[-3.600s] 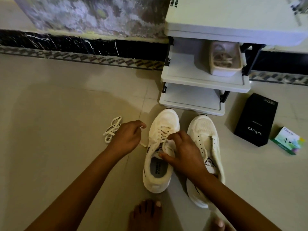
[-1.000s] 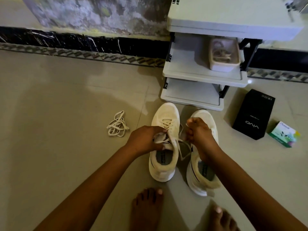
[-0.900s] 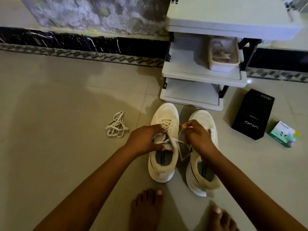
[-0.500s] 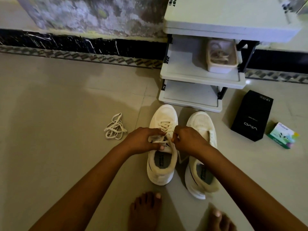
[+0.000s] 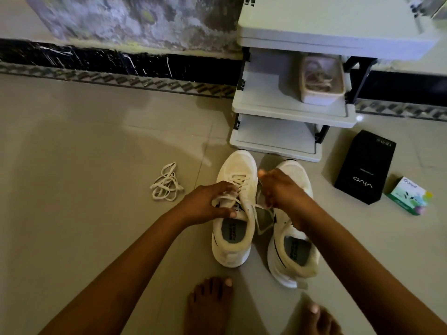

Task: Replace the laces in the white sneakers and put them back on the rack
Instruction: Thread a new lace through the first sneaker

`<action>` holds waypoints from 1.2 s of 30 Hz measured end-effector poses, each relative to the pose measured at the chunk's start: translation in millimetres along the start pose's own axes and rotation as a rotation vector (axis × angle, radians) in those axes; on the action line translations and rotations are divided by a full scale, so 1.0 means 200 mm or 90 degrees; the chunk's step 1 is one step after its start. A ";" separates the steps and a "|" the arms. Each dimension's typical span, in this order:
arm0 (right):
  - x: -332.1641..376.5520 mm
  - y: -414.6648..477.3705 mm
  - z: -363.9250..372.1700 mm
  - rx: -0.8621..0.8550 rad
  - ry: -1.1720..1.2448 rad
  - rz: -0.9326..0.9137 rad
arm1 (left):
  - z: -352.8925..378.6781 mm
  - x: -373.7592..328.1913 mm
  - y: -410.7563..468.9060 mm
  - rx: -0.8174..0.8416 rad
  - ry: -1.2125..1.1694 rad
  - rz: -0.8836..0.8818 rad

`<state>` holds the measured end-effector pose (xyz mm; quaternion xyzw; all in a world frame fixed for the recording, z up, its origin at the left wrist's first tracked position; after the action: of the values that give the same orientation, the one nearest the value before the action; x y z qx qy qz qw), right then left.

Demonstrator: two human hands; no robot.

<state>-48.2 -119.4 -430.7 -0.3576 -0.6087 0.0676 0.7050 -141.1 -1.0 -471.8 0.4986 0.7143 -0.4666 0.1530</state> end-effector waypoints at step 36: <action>-0.04 0.09 0.00 -0.042 -0.760 0.099 | 0.00 0.03 0.02 -0.004 -0.019 -0.019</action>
<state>-44.4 -111.0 -447.6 -0.3229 -0.8733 0.2891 0.2227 -141.0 2.0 -477.3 0.4806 0.7206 -0.4741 0.1581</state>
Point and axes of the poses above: each hand's wrist, its own y-axis towards the middle knuckle, its own z-axis out of the palm, x = y × z, the point moved 9 cm from there along y, towards the middle knuckle, and after that the axes turned 14 degrees about x, right-handed, at the moved point
